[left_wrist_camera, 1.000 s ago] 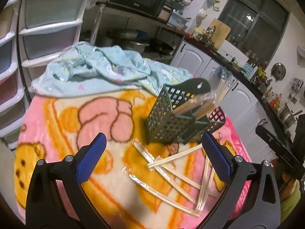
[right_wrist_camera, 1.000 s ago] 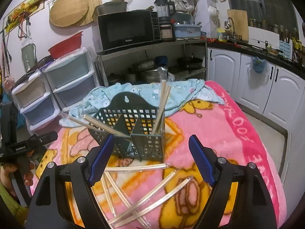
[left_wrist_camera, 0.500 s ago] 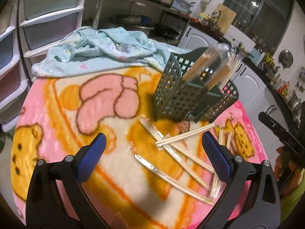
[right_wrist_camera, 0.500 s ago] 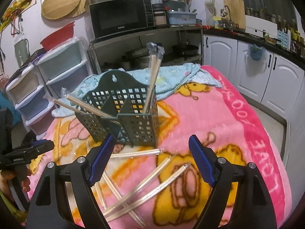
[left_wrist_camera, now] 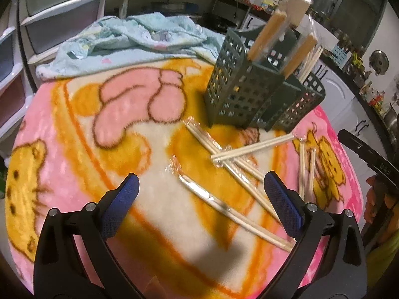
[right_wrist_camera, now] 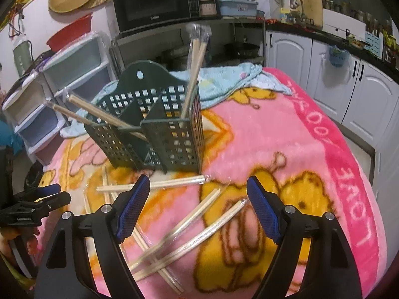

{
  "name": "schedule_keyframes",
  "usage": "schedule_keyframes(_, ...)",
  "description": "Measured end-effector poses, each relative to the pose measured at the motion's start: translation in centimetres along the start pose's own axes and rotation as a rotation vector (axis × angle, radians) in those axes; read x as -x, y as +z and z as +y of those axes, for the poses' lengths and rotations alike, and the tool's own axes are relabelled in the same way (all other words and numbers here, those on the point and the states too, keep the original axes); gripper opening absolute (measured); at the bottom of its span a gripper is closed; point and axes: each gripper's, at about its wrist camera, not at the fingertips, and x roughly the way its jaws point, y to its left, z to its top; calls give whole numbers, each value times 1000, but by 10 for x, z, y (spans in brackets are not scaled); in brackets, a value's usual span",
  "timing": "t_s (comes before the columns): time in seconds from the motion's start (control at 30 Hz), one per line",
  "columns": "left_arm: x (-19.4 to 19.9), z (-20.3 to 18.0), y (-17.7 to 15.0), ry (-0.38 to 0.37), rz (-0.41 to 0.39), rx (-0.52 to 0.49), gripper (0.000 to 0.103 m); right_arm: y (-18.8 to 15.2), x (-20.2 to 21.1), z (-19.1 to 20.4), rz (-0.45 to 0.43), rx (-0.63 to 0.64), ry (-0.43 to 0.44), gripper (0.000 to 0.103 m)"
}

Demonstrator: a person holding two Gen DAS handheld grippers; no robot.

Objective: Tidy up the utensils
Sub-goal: 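Move both open grippers back over the pile of wrapped chopsticks, then close the right gripper on a wrapped chopstick pair while the left gripper closes beside it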

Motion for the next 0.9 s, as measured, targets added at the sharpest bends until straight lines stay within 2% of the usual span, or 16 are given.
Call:
schedule_keyframes(0.1,-5,0,-3,-6,14,-3,92,-3,-8,-2,25,-10,3,73)
schedule_keyframes(0.17,-8,1,-5,-8,24,3,88,-5,-14,-3,46,-11,3,69)
schedule_keyframes(0.2,-10,1,-6,-9,29,4,82,-6,-17,-3,52,-12,1,68)
schedule_keyframes(0.33,-16,5,-11,-13,58,19,70,-8,-27,-6,78,-22,-5,63)
schedule_keyframes(0.43,-21,8,-12,-15,76,34,56,-9,-34,-7,94,-25,-8,61)
schedule_keyframes(0.77,-34,20,-3,-25,90,93,47,-8,-53,-10,139,-39,-4,53)
schedule_keyframes(0.9,-37,23,1,-9,90,93,37,-8,-61,-14,167,-51,-2,49)
